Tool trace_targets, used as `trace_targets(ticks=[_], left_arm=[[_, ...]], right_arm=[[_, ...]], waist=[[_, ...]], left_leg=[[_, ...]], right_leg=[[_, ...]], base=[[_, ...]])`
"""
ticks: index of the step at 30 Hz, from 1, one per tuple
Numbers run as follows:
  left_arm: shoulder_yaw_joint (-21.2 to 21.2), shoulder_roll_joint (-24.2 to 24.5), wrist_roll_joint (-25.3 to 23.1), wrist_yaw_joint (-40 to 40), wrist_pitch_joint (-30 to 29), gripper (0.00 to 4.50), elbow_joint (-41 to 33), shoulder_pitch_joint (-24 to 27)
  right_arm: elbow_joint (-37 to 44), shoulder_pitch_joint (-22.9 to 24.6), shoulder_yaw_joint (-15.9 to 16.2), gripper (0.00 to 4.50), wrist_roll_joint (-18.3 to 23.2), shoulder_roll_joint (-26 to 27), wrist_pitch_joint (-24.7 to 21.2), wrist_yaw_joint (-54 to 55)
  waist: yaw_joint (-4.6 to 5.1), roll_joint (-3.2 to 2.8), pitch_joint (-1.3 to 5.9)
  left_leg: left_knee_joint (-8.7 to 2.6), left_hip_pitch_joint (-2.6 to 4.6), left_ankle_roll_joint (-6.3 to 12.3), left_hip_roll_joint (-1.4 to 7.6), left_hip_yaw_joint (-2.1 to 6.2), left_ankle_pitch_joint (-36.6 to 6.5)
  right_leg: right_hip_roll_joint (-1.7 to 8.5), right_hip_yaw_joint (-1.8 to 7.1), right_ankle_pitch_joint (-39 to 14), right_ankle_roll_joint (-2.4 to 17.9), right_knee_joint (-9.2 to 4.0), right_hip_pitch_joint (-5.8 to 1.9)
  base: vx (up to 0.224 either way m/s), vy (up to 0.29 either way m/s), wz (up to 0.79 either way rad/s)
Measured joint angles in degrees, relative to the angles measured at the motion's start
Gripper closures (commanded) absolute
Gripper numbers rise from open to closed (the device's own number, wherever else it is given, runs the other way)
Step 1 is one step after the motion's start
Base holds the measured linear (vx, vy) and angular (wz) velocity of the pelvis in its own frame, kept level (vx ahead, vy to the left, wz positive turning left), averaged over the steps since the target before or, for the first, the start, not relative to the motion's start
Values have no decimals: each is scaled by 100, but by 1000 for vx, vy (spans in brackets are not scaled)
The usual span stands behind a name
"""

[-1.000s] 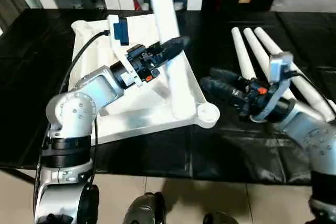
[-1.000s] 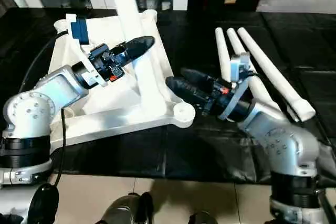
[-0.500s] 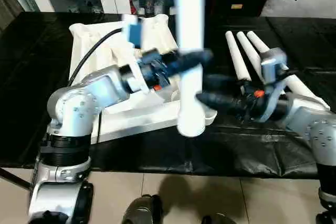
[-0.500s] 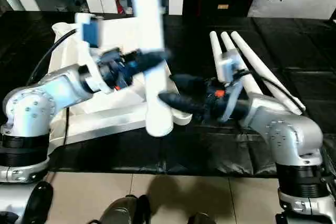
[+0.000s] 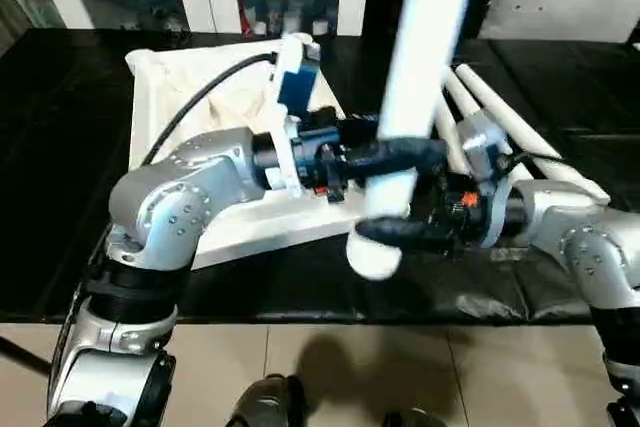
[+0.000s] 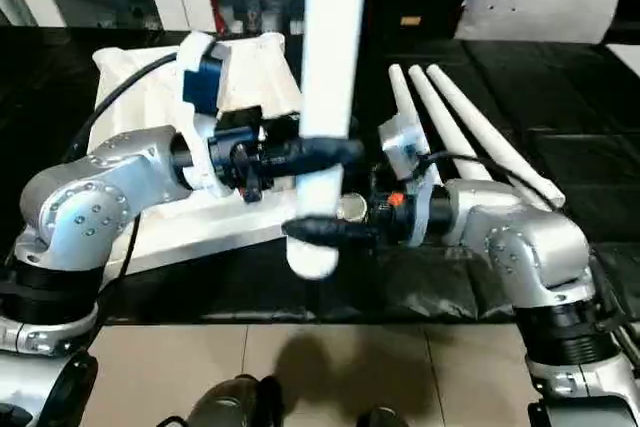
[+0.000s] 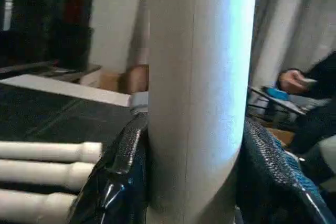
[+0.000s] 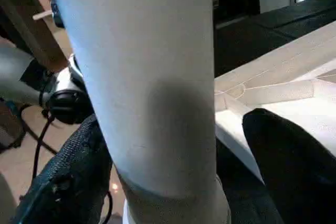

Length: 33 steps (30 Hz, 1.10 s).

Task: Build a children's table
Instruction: Pick table leg

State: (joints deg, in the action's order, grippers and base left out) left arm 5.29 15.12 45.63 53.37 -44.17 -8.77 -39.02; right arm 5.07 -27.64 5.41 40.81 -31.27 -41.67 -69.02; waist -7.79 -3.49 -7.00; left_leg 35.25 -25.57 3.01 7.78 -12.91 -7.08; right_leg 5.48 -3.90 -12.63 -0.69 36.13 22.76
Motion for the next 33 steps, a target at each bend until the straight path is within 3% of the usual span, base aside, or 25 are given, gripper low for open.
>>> trace_targets(ticks=[2,3,4,5,6,7,8,9,10,11,12,13,14,15,17,18,19,20,21,22,23,24,25,30,33], left_arm=[[40,12,-5,66,1,264,5,-8],[69,13,-10,82,1,264,19,-27],[113,-2,-25,90,1,264,17,-77],[129,0,-32,95,3,264,13,-105],[116,10,-29,116,8,264,2,-73],[136,13,-38,136,13,264,9,-127],[139,9,-37,150,17,264,-1,-108],[154,36,-37,195,18,264,2,-106],[162,58,-38,217,24,264,3,-145],[191,10,-42,216,28,264,21,-197],[199,-60,-56,204,82,264,28,-186],[199,-40,-76,203,83,264,73,-172],[191,-40,-81,207,90,264,81,-136],[194,-53,-94,203,112,264,77,-172],[195,-115,-140,180,156,264,88,-167],[184,-90,-129,180,163,264,104,-185],[203,-105,-140,178,163,264,137,-205],[221,-149,-146,175,166,264,151,-203],[190,-129,-146,178,189,264,157,-202],[178,-101,-143,190,189,264,164,-160],[186,-87,-144,205,188,264,166,-143],[199,-99,-150,206,190,264,151,-182],[207,-73,-157,212,190,264,148,-157],[242,6,-204,280,256,264,145,-135],[292,18,-294,315,294,264,147,-130]], right_arm=[[0,-2,20,87,-18,-22,31,-59],[1,4,33,96,-21,-46,55,-104],[3,-14,43,109,-20,-101,70,-161],[-2,-48,55,119,-20,-119,73,-198],[-1,-92,98,132,-20,-95,73,-220],[25,-118,106,141,-13,-94,87,-237],[25,-125,144,141,-5,-84,87,-268],[44,-108,180,163,-5,-23,88,-273],[74,-74,188,171,3,-16,84,-282],[107,6,162,171,5,-93,84,-299],[109,-45,163,180,4,-153,78,-379],[78,-67,175,180,0,-100,75,-380],[45,-66,196,192,-2,-50,70,-375],[56,-60,182,214,4,-50,71,-380],[63,-57,187,217,-8,-40,97,-393],[71,-53,185,226,-25,-4,122,-360],[90,-13,160,226,-24,-44,135,-353],[98,-10,145,239,-25,-70,142,-371],[72,-75,163,241,-43,-64,142,-372],[57,-60,192,242,-57,-15,143,-355],[66,-28,199,242,-58,-3,145,-343],[83,-19,168,245,-57,-9,176,-343],[75,-6,183,247,-59,17,176,-343],[84,16,203,248,-85,50,179,-310],[85,89,203,248,-157,63,280,-262]], waist=[[-17,10,3],[-43,62,12],[-92,183,35],[-104,223,34],[-223,188,55],[-171,1,30],[-99,-47,-4],[8,-217,-8],[26,-146,14],[-54,-20,41],[-167,137,99],[-147,191,103],[-212,167,102],[-218,73,104],[-83,-99,89],[-63,-122,99],[-83,-67,106],[-182,122,192],[-171,261,234],[-238,212,243],[-291,150,256],[-289,-2,291],[-216,8,249],[43,53,255],[135,53,256]], left_leg=[[-123,10,-6,-3,-92,4],[-234,7,-18,-3,-241,11],[-356,68,-144,-28,-450,55],[36,20,-474,-110,-198,-106],[396,96,-532,-150,240,-201],[627,72,-447,-223,580,-283],[734,79,-432,-227,709,-453],[807,45,-284,-187,833,-559],[769,15,-282,-226,816,-564],[631,-37,-286,-239,652,-561],[408,-69,-392,-286,527,-516],[483,-79,-750,-308,480,-596],[684,-5,-866,-289,624,-675],[747,105,-781,-242,782,-616],[713,198,-671,-142,812,-614],[609,136,-601,-134,789,-664],[466,107,-596,-143,676,-666],[282,81,-611,-177,492,-653],[288,51,-820,-230,363,-642],[511,85,-858,-208,540,-661],[607,214,-813,-167,799,-628],[611,308,-602,-127,856,-586],[560,325,-554,-85,790,-617],[192,326,-537,-105,689,-595],[121,302,-445,-36,588,-400]], right_leg=[[-9,-38,-201,162,160,6],[36,-38,-428,382,375,41],[139,78,-619,336,484,129],[194,159,-469,72,450,206],[191,184,-276,-85,454,156],[154,31,-202,-122,395,33],[163,-96,-198,-122,393,-42],[152,-325,-288,-69,483,-233],[184,-364,-491,123,725,-209],[179,-372,-603,306,909,-223],[157,-249,-753,203,855,-201],[277,-248,-833,145,817,-55],[296,-249,-772,93,782,-95],[256,-303,-640,67,698,-235],[151,-382,-564,40,539,-370],[107,-468,-639,142,556,-442],[109,-478,-734,309,682,-437],[109,-414,-861,433,756,-499],[191,-234,-994,96,718,-283],[161,-202,-947,64,722,-303],[93,-206,-851,61,675,-386],[41,-204,-683,38,622,-364],[-30,-124,-638,52,551,-364],[1,-151,-128,112,54,-441],[-1,-149,-110,55,65,-366]], base=[[-90,19,0],[-121,10,7],[-33,-65,30],[162,-143,12],[162,-143,12],[0,0,0],[-69,94,-3],[-69,94,-3],[-42,130,-19],[-71,36,-8],[-71,36,-8],[20,-79,2],[78,-50,1],[78,-50,1],[-116,45,2],[-146,78,1],[-114,97,-3],[-92,-14,4],[-92,-14,4],[-22,-73,2],[0,0,0],[0,0,0],[-81,59,-2],[-43,14,-1],[0,0,0]])
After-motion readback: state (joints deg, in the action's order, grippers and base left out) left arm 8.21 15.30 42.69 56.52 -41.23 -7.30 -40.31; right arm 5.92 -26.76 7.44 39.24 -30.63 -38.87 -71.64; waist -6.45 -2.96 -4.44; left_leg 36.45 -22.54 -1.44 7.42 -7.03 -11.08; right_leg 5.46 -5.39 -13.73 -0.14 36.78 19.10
